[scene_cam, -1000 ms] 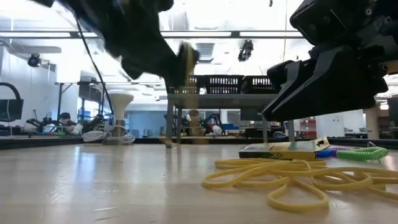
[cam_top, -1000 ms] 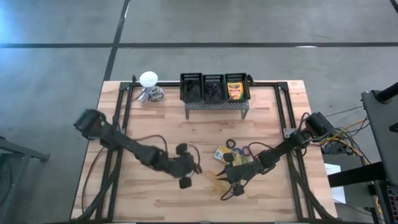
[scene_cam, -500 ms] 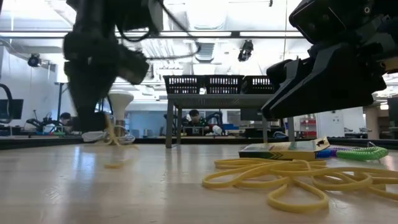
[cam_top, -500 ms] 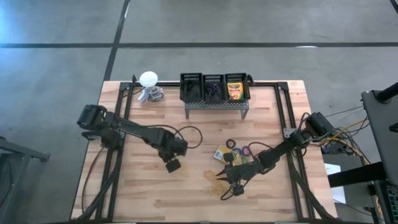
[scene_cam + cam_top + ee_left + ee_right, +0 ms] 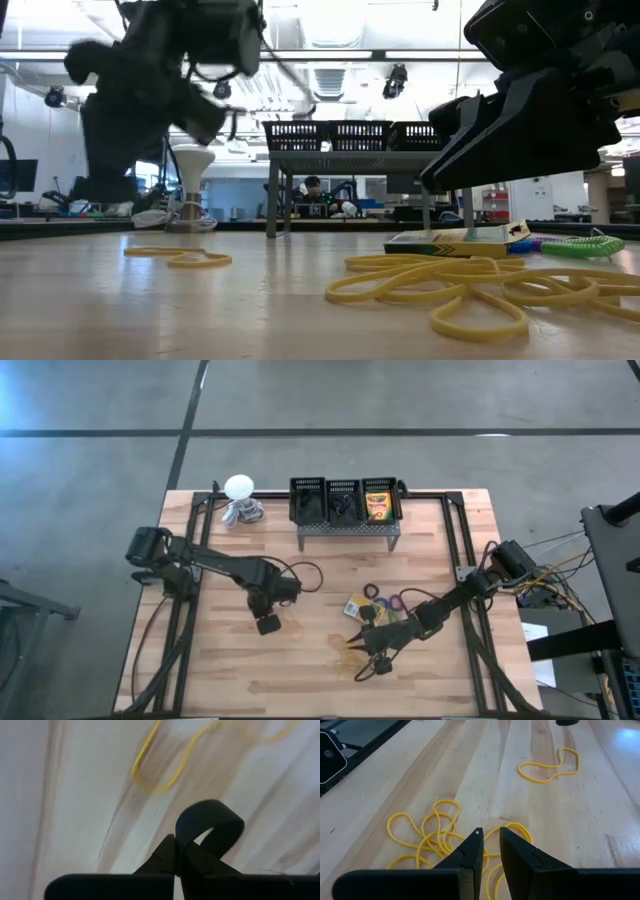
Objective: Pick & Place Office Desk Supplies
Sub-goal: Put the black rubber band into the left black bin on the shelf
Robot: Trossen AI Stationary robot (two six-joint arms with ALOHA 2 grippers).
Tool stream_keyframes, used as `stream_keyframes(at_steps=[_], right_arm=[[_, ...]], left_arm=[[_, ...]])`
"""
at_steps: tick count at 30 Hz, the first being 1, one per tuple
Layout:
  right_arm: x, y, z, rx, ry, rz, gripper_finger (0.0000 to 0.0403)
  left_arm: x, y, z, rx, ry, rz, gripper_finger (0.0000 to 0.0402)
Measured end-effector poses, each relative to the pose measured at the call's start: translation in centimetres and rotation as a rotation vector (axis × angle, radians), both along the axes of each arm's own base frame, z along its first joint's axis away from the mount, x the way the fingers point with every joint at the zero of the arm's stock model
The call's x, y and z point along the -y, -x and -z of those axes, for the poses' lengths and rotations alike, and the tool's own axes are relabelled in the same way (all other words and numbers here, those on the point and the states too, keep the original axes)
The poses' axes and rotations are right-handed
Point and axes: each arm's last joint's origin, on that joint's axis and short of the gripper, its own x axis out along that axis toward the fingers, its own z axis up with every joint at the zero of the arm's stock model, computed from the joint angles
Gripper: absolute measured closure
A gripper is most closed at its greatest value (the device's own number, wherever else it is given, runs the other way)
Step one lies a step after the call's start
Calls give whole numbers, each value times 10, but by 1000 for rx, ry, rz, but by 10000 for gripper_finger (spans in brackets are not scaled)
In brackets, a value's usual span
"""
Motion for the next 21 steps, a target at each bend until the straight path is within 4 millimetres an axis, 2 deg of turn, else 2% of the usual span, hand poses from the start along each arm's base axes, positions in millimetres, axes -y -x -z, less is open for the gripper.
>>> stream_keyframes(at_steps=[3,6,8,11,14,16,18,21], right_arm=[[0,0,0,0,2,-1,344],[0,0,0,1,2,-1,346],[0,0,0,3,1,-2,346],[0,0,0,3,1,-2,344],[0,0,0,4,0,-2,342],[0,0,0,4,0,-2,342],[0,0,0,4,-2,-1,343],[0,0,0,4,-3,0,346]], left_arm=[[1,-17,-12,151,-25,73,392],[3,-42,-34,388,-89,184,391],[3,-56,-54,502,-192,202,391],[-8,-71,-91,609,-431,123,391],[-31,-77,-128,653,-662,27,392],[-53,-79,-149,680,-740,-27,393],[-79,-79,-162,690,-771,-84,394],[-124,-72,-168,658,-815,-196,393]])
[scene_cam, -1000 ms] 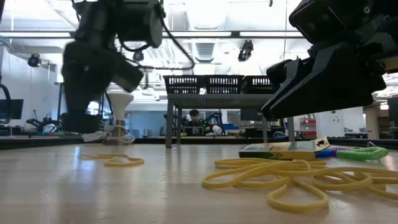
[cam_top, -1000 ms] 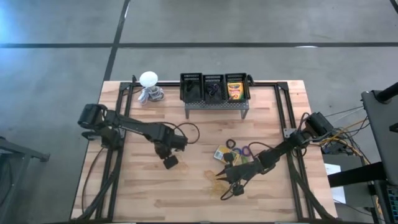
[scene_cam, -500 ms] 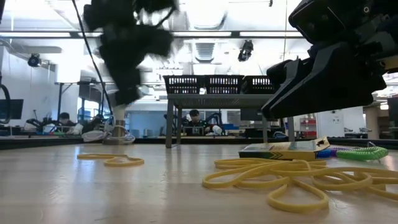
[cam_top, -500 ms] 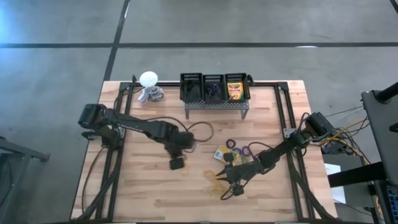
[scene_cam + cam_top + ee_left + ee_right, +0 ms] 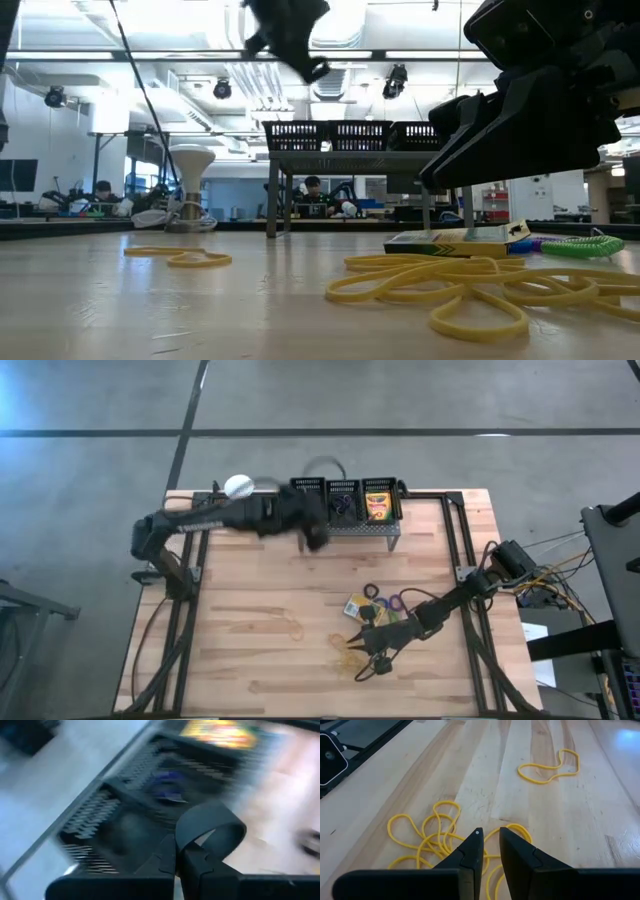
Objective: Pick & Place Office Desk Supplies
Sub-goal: Put the black rubber band into the left black bin on the shelf, then adjust the left black bin on the shelf
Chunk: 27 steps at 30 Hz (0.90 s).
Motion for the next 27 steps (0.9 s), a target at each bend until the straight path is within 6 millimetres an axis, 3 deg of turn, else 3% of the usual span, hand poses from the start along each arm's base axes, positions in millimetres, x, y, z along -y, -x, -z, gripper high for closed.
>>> stream_keyframes(at_steps=[4,9,18,27], right_arm=[[0,0,0,0,0,0,346],[0,0,0,0,4,-1,346],[0,0,0,-3,2,0,346],[0,0,0,-3,2,0,346]], left_arm=[[-53,17,5,-3,77,-112,391],[-87,33,22,14,244,-126,390],[-87,38,54,-60,322,-112,382],[-88,33,52,-3,336,-57,292]])
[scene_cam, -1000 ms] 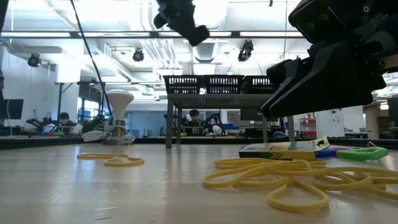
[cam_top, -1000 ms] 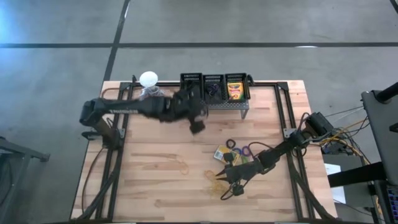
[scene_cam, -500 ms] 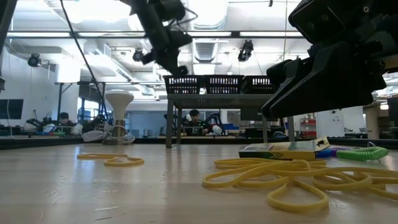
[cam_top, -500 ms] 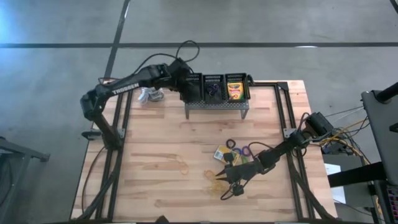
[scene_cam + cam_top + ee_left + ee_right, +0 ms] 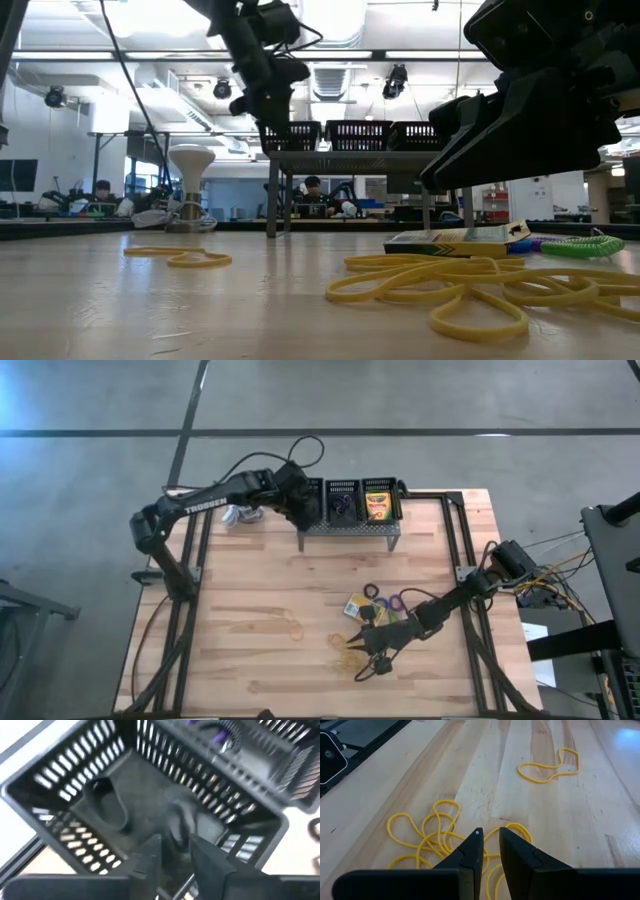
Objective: Pick & Place Office Desk Supplies
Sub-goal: Adjust the left black bin on the shelf
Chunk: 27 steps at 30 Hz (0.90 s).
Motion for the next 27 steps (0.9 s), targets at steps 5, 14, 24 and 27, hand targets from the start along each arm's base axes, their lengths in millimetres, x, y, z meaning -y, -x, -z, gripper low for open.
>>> stream_keyframes(at_steps=[5,14,24,27], right_arm=[[0,0,0,-2,1,0,346],[0,1,2,-18,6,2,346],[0,1,2,-23,-5,9,346],[0,1,2,-22,-6,8,346]], left_arm=[[1,-4,-4,70,18,34,263],[15,20,-47,-11,6,12,275],[23,49,-23,-237,-39,-176,311],[19,42,-5,-210,-54,-171,332]])
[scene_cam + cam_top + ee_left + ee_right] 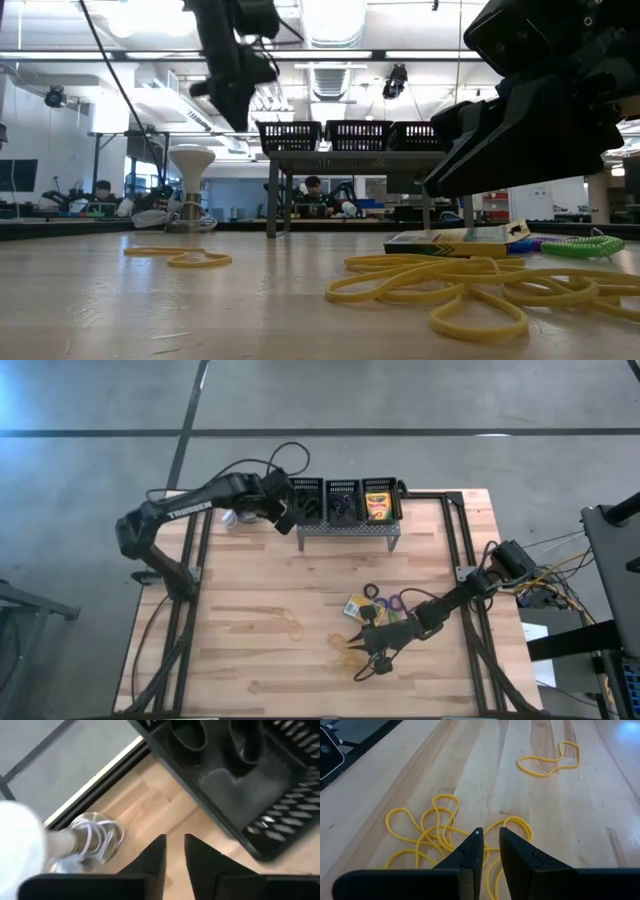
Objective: Pick & Place Office Desk Supplies
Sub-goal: Adjust the left black bin on the shelf
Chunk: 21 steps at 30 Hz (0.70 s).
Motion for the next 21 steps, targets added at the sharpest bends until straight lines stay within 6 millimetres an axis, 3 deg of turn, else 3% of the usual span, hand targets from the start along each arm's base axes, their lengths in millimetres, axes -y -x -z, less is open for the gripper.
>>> stream_keyframes(at_steps=[9,21], right_arm=[[0,0,0,5,10,-1,346],[0,0,0,4,7,4,346]], left_arm=[[-6,-10,8,92,-72,39,379],[-6,-14,7,133,-73,48,390]])
